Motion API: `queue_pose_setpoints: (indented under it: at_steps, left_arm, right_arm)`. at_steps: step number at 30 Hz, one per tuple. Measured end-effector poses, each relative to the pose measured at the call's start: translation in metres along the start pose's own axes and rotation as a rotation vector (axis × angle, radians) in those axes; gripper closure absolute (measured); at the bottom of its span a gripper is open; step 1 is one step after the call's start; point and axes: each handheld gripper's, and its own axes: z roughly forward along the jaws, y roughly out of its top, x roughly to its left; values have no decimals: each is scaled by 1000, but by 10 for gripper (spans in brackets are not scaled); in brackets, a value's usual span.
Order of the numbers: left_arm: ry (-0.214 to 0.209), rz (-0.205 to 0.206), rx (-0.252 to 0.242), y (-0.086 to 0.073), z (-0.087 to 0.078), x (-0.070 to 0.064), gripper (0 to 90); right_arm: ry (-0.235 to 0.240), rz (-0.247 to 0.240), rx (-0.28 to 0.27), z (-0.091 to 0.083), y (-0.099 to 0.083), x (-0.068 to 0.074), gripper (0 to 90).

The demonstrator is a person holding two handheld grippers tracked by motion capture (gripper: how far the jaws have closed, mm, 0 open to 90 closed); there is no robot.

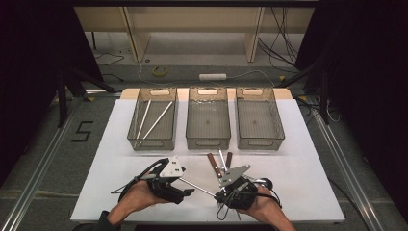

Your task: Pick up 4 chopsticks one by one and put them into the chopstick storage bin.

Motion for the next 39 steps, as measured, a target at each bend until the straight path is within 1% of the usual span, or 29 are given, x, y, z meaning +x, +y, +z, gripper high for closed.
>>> queue_pose_setpoints:
  at_steps: [3,13,16,19,24,26,28,29,32,36,39]
  left_arm:
    - [-8,36,31,0,3,-3,294]
    - [-37,105,98,-1,7,-10,422]
    - [-44,121,109,0,8,-12,461]
    - [-53,146,119,0,9,-14,502]
    - [-76,172,152,-1,11,-15,568]
    - [-82,176,157,-1,11,-16,594]
    - [-90,176,159,-1,10,-15,625]
    - [-95,183,166,-1,10,-15,634]
    - [-110,208,180,-1,10,-16,664]
    - [-108,252,185,-1,11,-19,700]
    - [-118,283,196,-1,11,-22,739]
  right_arm:
    - [4,-5,4,0,1,1,863]
    - [37,-41,16,2,4,6,863]
    - [43,-54,17,3,5,7,863]
    - [58,-59,16,4,5,8,863]
    - [63,-66,22,4,5,9,862]
    - [72,-77,24,4,5,9,862]
    - [74,-73,25,4,5,10,862]
    - [72,-76,26,5,5,10,863]
    - [79,-87,25,5,5,11,862]
    - [91,-103,21,5,3,9,857]
    - [86,-96,23,8,0,5,834]
